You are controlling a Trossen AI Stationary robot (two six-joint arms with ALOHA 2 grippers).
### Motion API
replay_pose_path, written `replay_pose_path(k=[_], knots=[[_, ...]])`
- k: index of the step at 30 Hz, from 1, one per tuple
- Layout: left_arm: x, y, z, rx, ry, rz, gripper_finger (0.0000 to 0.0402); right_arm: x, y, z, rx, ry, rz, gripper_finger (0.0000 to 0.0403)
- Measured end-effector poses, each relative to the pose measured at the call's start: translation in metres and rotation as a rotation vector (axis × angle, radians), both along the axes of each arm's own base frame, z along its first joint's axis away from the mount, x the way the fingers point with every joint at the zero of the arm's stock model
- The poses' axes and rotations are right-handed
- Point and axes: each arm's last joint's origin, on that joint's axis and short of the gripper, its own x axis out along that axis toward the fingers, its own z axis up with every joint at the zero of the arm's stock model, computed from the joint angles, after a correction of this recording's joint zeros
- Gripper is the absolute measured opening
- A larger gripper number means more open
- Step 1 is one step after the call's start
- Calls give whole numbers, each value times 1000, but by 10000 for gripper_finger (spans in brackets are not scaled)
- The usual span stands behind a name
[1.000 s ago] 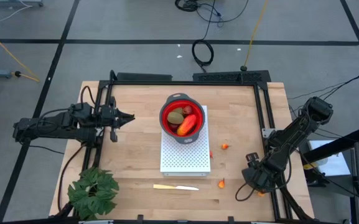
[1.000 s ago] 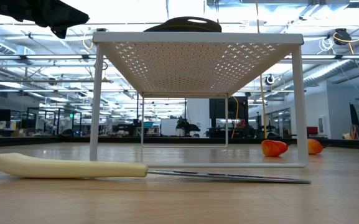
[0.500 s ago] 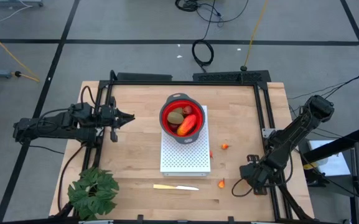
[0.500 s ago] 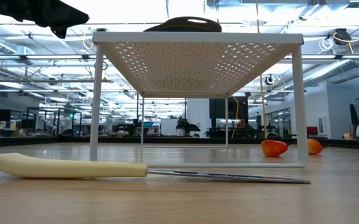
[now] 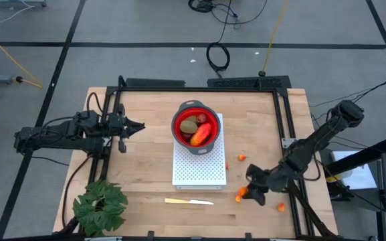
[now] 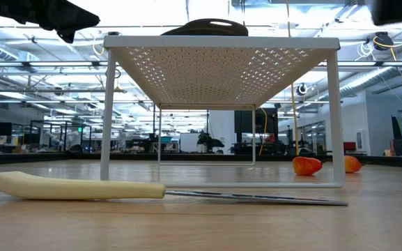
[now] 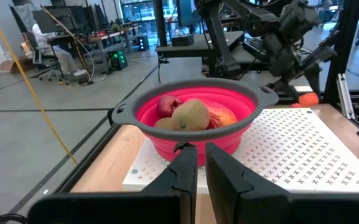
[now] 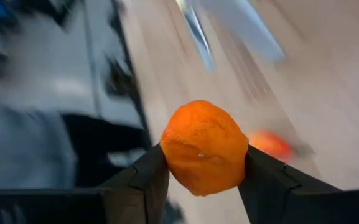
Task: Pick & Place Fruit
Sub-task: Put the tangerine into the red strainer bowl on the shelf
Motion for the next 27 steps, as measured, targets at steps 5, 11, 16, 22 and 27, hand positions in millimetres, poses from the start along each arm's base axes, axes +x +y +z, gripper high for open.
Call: replay_pose_path(k=[5, 11, 16, 22, 27], knots=[[0, 0, 0, 6, 0, -1, 31, 15, -4, 15, 98, -173, -178, 155], [0, 0, 0, 7, 1, -1, 31, 26, -9, 33, 121, -388, -345, 155], [0, 0, 0, 3, 0, -1, 31, 31, -14, 47, 101, -541, -443, 156], [0, 0, 0, 2, 0, -1, 31, 34, -20, 66, 30, -745, -491, 157], [0, 0, 0, 0, 0, 0, 31, 35, -26, 81, -29, -892, -503, 153]])
